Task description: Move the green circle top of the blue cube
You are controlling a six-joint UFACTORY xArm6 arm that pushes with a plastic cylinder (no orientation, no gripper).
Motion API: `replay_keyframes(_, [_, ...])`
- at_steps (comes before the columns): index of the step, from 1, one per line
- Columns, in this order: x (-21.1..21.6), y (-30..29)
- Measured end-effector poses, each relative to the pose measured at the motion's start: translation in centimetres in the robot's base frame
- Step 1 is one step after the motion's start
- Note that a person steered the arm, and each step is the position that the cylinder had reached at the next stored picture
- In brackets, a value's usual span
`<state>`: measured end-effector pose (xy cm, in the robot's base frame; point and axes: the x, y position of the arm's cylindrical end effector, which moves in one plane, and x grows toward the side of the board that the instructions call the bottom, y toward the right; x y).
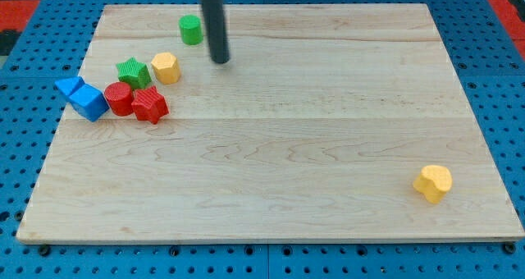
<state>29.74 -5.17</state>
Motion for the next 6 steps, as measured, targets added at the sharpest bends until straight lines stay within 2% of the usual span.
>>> replay_keyframes(1, [-5.8,-2.0])
replay_keyframes(2, [-4.1,-8.4])
replay_keyframes(3, [0.7,-11.4])
replay_keyframes(4, [1.2,-11.1])
replay_keyframes(5, [-3.8,-9.4])
replay_keyframes(6, [-2.1,-15.0])
